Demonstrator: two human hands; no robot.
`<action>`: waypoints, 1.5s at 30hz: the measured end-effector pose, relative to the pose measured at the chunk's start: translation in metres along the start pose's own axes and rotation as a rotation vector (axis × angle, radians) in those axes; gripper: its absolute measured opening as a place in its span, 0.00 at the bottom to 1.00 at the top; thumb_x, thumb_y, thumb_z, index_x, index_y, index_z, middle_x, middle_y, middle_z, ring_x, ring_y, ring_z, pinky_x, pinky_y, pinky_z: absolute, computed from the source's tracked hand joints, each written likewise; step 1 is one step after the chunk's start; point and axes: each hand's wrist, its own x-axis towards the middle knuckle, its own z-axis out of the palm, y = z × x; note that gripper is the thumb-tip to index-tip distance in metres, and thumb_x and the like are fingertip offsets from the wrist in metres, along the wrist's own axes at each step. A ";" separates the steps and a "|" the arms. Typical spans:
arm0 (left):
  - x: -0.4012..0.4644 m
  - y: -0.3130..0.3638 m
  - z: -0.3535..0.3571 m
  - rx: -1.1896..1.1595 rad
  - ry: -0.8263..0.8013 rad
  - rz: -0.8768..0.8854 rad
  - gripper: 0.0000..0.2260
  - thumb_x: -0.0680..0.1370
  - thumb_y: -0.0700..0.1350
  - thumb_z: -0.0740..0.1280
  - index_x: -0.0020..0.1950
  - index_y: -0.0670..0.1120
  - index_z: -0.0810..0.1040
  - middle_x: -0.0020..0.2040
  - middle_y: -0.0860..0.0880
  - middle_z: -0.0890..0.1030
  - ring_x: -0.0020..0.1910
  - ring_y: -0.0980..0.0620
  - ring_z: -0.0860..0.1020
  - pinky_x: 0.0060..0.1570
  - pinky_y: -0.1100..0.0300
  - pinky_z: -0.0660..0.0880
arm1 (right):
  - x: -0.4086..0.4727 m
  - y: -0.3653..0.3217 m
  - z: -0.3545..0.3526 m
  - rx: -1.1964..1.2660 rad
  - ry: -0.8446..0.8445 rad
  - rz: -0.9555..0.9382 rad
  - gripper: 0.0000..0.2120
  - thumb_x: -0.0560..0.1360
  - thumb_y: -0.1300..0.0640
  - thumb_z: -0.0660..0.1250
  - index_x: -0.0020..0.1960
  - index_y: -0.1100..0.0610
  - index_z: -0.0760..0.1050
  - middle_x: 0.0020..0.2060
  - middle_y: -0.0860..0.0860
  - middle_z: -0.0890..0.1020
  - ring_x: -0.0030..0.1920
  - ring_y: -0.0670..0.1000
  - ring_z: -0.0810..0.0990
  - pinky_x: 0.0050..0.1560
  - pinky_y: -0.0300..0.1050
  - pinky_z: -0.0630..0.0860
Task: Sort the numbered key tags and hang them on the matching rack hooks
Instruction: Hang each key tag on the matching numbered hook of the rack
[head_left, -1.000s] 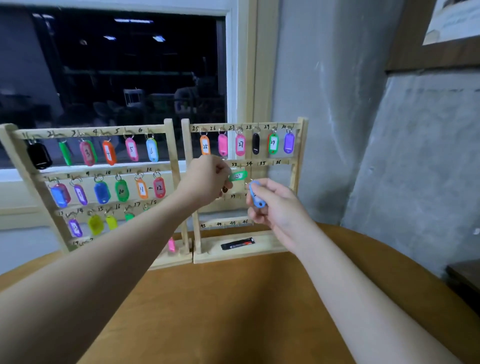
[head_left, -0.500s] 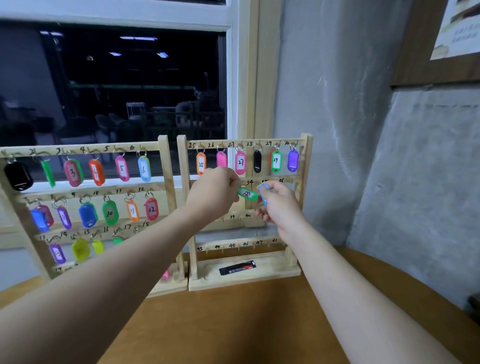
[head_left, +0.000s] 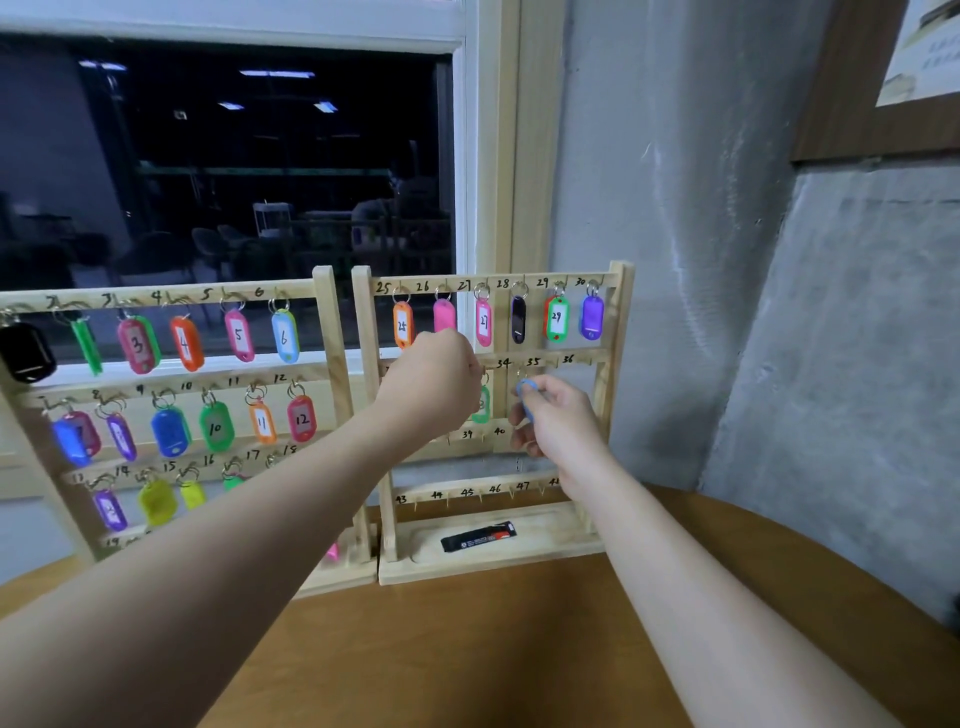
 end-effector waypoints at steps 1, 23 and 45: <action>0.000 -0.001 0.001 0.015 -0.006 -0.001 0.15 0.78 0.38 0.58 0.30 0.43 0.72 0.38 0.44 0.84 0.28 0.42 0.82 0.29 0.48 0.82 | -0.001 0.000 0.000 0.000 0.002 0.000 0.11 0.85 0.57 0.59 0.47 0.54 0.76 0.34 0.51 0.79 0.26 0.50 0.75 0.24 0.36 0.65; -0.146 -0.022 0.014 -0.110 -0.431 -0.007 0.11 0.77 0.41 0.63 0.39 0.40 0.81 0.34 0.51 0.85 0.20 0.59 0.73 0.28 0.59 0.76 | -0.152 0.039 -0.041 -0.259 -0.254 0.148 0.11 0.83 0.57 0.63 0.47 0.61 0.80 0.32 0.49 0.80 0.29 0.50 0.78 0.28 0.39 0.66; -0.337 -0.001 0.086 -0.299 -0.695 0.053 0.11 0.74 0.52 0.75 0.52 0.50 0.83 0.44 0.54 0.82 0.43 0.57 0.78 0.43 0.62 0.73 | -0.325 0.113 -0.094 -0.942 -0.244 0.164 0.07 0.77 0.51 0.67 0.40 0.47 0.75 0.31 0.43 0.79 0.41 0.45 0.75 0.47 0.47 0.77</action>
